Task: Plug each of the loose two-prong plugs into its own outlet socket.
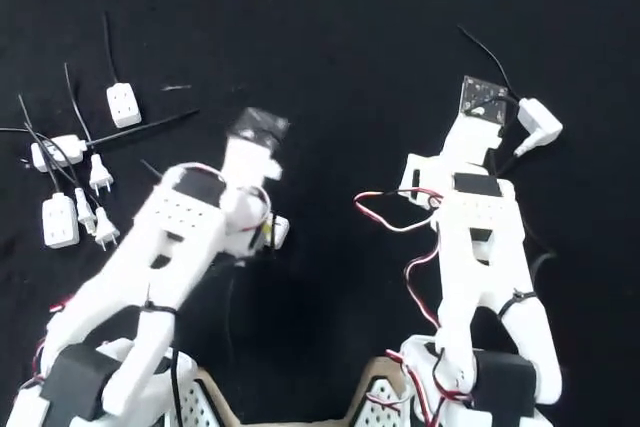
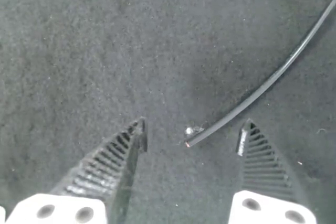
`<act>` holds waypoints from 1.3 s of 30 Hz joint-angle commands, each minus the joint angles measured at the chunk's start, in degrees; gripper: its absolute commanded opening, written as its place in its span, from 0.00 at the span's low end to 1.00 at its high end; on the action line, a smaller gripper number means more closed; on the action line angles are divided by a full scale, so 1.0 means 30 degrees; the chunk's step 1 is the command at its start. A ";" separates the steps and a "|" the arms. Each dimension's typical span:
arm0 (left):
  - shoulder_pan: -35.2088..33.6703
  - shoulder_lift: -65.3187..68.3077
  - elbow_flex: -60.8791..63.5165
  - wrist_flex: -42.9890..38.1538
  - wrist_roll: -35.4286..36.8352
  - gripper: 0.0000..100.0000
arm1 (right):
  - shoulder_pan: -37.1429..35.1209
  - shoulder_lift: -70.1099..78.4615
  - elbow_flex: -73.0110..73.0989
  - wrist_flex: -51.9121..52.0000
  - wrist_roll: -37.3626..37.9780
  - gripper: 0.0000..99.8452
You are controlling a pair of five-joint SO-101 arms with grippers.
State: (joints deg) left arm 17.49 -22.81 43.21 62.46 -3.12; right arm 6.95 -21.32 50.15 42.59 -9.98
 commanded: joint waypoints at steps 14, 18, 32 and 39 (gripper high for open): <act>-0.5612 -0.0850 0.1978 -0.0703 -0.0205 0.22 | -0.5421 -0.1099 -0.1597 0.1758 0.5011 0.26; -0.8190 -0.0850 0.2242 -0.0264 -0.1436 0.22 | -0.9465 -0.1099 -0.1626 0.3575 0.7736 0.26; -2.2374 -0.0791 0.2271 -0.1729 -0.5714 0.22 | -1.9487 -0.0923 -0.1333 0.1289 0.3341 0.27; -2.4982 -0.0821 0.3473 -0.2315 -0.5714 0.22 | -2.1392 -0.0015 0.0132 -0.3223 -0.1231 0.27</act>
State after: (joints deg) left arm -54.51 -23.69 53.41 56.22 -19.91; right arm -55.03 -22.29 50.42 39.16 -10.86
